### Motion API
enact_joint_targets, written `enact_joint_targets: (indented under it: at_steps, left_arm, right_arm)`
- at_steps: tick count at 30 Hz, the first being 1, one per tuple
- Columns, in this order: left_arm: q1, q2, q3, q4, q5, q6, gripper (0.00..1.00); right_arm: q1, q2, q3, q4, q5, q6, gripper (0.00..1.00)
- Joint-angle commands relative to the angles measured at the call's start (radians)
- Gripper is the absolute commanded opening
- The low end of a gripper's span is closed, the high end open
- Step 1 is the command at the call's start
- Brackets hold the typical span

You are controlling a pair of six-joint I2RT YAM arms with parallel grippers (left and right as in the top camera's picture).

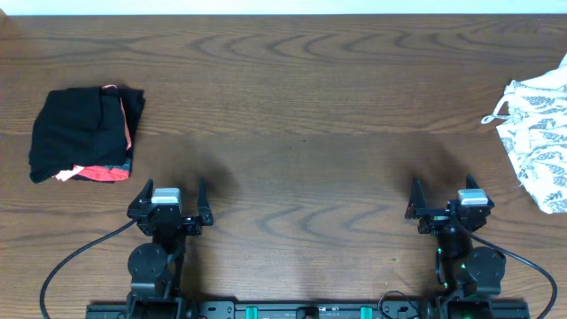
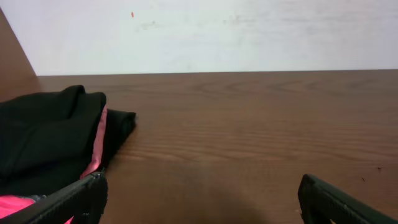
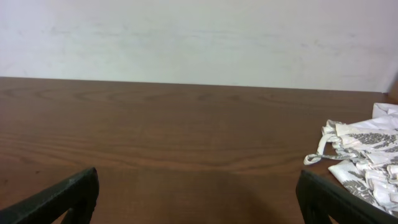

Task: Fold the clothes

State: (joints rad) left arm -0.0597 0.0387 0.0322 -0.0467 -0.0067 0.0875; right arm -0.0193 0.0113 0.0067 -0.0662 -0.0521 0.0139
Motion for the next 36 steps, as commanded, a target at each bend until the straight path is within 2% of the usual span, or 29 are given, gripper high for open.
enact_joint_targets:
  at_steps: [1,15,18,21,27,31,36]
  left_arm:
    - [0.005,0.004,-0.028,-0.024,-0.01,0.021,0.98]
    - [0.005,0.004,-0.028,-0.02,-0.01,0.021,0.98]
    - [0.005,0.01,-0.028,-0.025,-0.009,0.01,0.98]
    - [0.005,0.022,-0.028,-0.025,-0.009,-0.053,0.98]
    - [0.005,0.077,0.014,-0.027,-0.001,-0.089,0.98]
    - [0.005,0.171,0.121,-0.053,-0.002,-0.097,0.98]
    - [0.005,0.358,0.328,-0.193,-0.003,-0.121,0.98]
  right_arm:
    - [0.017,-0.005,-0.001,-0.004,-0.001,-0.011,0.99]
    - [0.017,-0.005,-0.001,0.016,-0.002,-0.01,0.99]
    - [0.017,-0.005,-0.001,0.024,-0.019,0.071,0.99]
    - [0.017,-0.005,-0.001,0.001,-0.018,0.097,0.99]
    - [0.017,0.024,0.055,-0.043,0.128,0.094,0.99]
    - [0.015,0.125,0.163,-0.124,0.258,0.074,0.99]
    - [0.009,0.369,0.319,-0.197,0.273,0.074,0.99]
